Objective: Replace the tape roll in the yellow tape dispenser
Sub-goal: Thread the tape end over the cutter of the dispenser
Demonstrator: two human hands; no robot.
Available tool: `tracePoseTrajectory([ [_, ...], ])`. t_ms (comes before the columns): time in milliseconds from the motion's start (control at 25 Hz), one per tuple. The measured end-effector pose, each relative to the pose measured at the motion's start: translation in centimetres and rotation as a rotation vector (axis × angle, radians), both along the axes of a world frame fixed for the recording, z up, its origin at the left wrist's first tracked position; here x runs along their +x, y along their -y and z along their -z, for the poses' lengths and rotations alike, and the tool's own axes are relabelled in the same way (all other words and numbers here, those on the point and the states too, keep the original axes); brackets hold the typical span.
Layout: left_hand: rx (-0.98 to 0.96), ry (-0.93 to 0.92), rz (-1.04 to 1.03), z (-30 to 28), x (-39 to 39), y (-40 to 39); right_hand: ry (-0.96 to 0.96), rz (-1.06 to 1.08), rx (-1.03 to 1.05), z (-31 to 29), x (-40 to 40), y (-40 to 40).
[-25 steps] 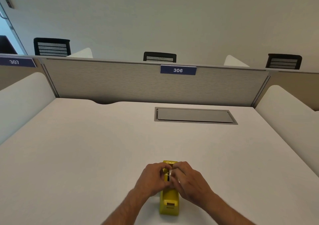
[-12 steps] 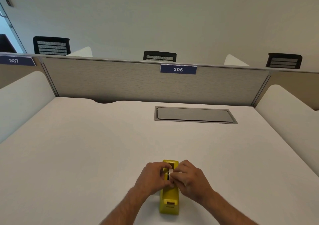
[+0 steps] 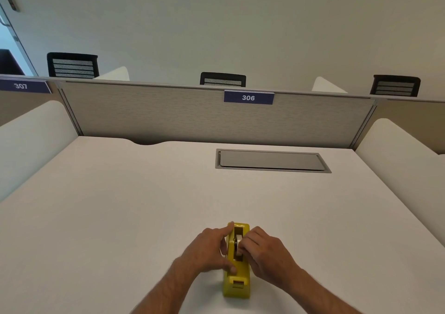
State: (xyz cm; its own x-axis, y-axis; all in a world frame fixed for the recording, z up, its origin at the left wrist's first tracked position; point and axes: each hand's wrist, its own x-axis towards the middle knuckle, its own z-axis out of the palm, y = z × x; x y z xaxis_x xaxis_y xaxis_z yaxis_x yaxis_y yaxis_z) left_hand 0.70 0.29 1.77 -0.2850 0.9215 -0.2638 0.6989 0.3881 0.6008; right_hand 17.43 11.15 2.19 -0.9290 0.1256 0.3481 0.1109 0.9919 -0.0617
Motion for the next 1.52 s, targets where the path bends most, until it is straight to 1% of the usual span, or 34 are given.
tracePoseTrajectory([
  [160, -0.039, -0.074, 0.015, -0.3, 0.1, -0.2, -0.005, 0.030, -0.018, 0.3, 0.5, 0.8],
  [400, -0.039, -0.100, -0.018, 0.1, 0.1, -0.2, -0.034, 0.079, -0.087, 0.7, 1.4, 2.3],
  [800, -0.049, -0.232, -0.029, 1.0, 0.5, -0.5, -0.025, 0.059, -0.077, 1.0, 2.8, 4.3],
  [1200, -0.076, -0.206, -0.029, 0.6, 0.7, -0.4, -0.108, -0.037, 0.026, 1.6, 4.0, 4.5],
  [1520, -0.080, -0.201, -0.032, 0.5, 0.7, -0.4, -0.164, -0.028, 0.056, 2.3, 4.2, 5.1],
])
